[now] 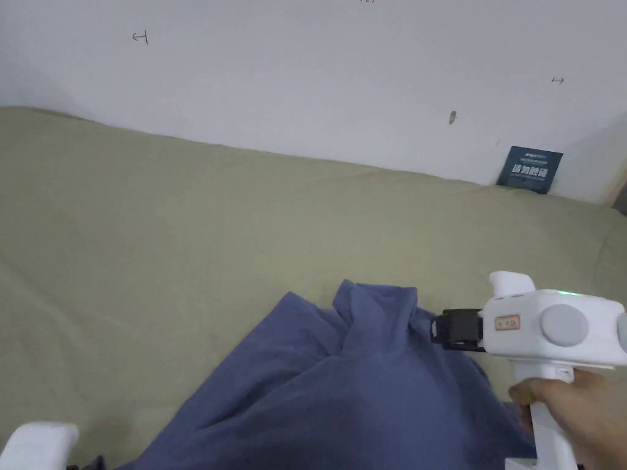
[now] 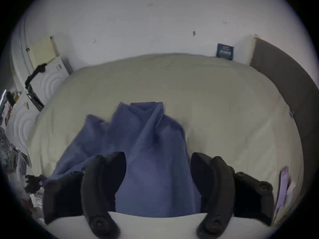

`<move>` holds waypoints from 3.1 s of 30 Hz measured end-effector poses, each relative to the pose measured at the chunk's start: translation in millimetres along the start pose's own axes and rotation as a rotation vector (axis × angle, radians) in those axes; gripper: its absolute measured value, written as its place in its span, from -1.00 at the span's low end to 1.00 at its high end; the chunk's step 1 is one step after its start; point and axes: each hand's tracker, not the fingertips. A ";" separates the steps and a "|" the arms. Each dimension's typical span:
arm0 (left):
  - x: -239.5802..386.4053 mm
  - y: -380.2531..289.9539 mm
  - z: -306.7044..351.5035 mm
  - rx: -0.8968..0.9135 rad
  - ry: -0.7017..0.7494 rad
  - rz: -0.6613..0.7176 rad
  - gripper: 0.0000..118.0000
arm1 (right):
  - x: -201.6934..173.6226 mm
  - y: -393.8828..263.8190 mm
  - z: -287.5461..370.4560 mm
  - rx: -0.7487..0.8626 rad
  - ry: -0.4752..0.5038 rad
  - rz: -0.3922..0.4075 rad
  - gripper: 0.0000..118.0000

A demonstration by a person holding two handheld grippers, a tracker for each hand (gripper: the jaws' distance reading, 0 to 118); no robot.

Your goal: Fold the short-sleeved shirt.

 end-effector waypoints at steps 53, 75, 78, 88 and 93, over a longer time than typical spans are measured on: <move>-3.8 455.4 111.2 0.626 0.041 -0.307 -0.97 | -8.1 345.8 235.7 0.927 -0.160 0.089 -0.97; -13.6 451.9 99.8 0.667 0.067 -0.347 -0.97 | -16.4 287.2 244.8 0.913 -0.069 0.166 -0.97; -19.5 417.2 95.1 0.642 0.047 -0.344 -0.97 | -15.3 248.0 239.2 0.873 -0.057 0.157 -0.97; -38.2 277.6 86.9 0.527 -0.057 -0.249 -0.97 | 4.6 103.5 227.0 0.728 -0.024 0.104 -0.97; -39.5 198.4 89.8 0.475 -0.111 -0.227 -0.97 | 10.9 13.5 226.9 0.665 0.007 0.020 -0.97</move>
